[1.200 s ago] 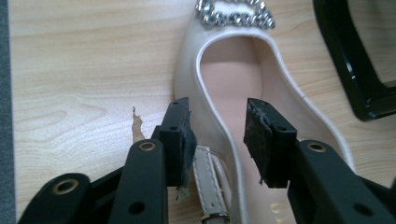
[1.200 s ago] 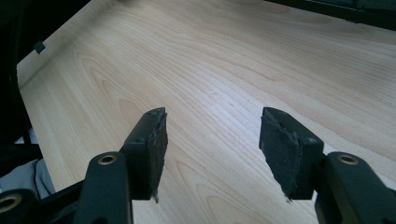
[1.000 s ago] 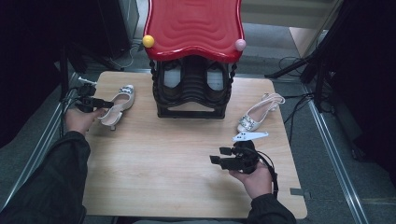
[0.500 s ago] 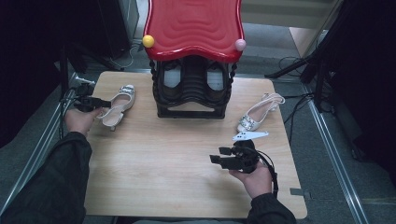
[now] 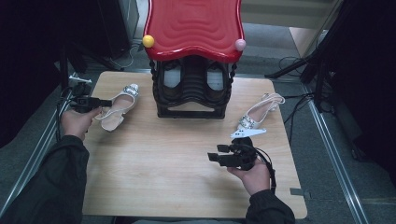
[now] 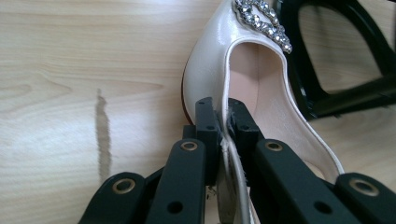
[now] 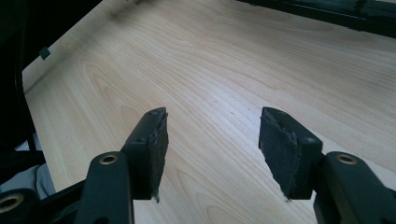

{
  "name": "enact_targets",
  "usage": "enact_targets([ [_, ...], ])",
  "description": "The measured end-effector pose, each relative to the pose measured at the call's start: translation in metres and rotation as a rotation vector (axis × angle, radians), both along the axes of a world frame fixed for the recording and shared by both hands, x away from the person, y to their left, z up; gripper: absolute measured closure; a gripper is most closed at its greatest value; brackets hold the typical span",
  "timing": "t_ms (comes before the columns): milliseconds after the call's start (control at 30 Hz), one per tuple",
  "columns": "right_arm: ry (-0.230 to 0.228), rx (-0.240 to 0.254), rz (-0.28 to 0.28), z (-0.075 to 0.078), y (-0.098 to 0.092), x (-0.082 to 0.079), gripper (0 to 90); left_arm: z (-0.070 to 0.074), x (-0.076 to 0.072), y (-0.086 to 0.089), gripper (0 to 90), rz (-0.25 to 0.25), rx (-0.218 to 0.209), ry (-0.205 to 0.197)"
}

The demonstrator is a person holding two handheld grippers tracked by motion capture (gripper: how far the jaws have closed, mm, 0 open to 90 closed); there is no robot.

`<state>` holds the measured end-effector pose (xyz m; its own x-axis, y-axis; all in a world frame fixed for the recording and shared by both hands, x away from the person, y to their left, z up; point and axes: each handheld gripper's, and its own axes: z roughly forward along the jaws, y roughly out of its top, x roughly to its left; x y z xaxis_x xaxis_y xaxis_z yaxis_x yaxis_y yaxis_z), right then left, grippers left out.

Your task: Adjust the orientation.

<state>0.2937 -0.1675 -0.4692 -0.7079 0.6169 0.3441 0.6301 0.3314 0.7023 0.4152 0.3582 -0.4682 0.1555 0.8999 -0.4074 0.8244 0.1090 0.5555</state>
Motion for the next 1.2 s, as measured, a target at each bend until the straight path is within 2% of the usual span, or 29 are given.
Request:
enact_targets([
  [67, -0.006, -0.001, 0.006, 0.000, 0.001, 0.001, 43.1, 0.001, -0.005, -0.003, 85.9, -0.013, -0.008, 0.006],
  [200, -0.017, 0.002, 0.018, 0.002, 0.004, 0.003, 42.7, 0.003, -0.017, -0.011, 85.8, -0.040, 0.015, 0.008],
  [400, -0.026, 0.007, 0.026, 0.004, 0.007, 0.008, 42.3, 0.001, -0.036, -0.024, 85.8, -0.073, -0.020, 0.003],
  [500, -0.030, 0.008, 0.034, 0.005, 0.009, 0.011, 42.2, 0.000, -0.045, -0.029, 85.9, -0.098, -0.017, 0.013],
  [633, -0.033, 0.009, 0.043, 0.006, 0.013, 0.013, 42.2, 0.000, -0.059, -0.033, 85.8, -0.113, -0.042, 0.023],
  [967, -0.037, 0.004, 0.064, 0.007, 0.019, 0.017, 42.2, 0.008, -0.095, -0.047, 85.7, -0.136, -0.065, -0.011],
  [1200, -0.040, -0.003, 0.062, 0.007, 0.020, 0.017, 42.2, 0.011, -0.108, -0.062, 85.7, -0.179, -0.082, -0.020],
])
